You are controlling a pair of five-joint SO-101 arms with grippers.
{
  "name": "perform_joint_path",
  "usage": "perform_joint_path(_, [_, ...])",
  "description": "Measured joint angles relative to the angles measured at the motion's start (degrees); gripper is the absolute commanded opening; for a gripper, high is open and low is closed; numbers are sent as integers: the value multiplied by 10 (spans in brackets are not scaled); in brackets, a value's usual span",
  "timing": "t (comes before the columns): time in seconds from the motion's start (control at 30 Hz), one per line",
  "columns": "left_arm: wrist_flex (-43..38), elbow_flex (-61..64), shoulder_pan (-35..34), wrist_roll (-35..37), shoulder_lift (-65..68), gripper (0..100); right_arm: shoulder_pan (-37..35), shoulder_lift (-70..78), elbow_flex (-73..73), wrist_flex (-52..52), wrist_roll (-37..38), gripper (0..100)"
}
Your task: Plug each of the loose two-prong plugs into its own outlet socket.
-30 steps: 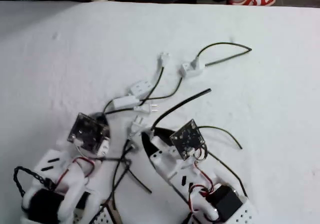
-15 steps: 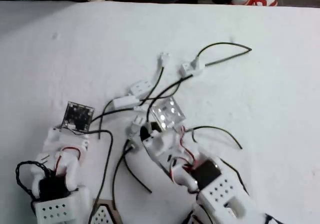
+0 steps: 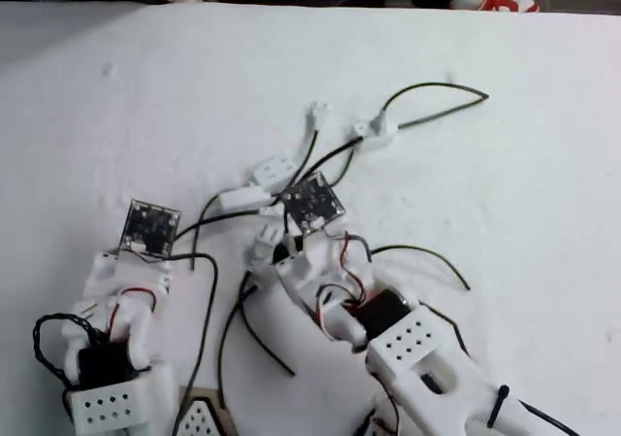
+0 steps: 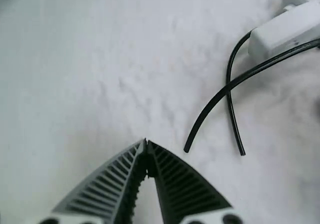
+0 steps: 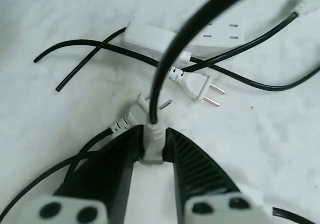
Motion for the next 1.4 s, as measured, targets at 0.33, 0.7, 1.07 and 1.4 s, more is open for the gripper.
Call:
perform_joint_path(0.33, [0, 7, 0, -38, 0, 23, 11, 30, 25, -65, 0, 17])
perform_joint_path(0.7, [0, 7, 0, -39, -1, 23, 11, 135, -5, -100, 0, 17])
perform_joint_path(1.07, [0, 7, 0, -41, -1, 23, 35, 142, -5, -101, 0, 17])
perform_joint_path(1.4, [0, 9, 0, -41, -1, 23, 11, 135, 18, -105, 4, 17])
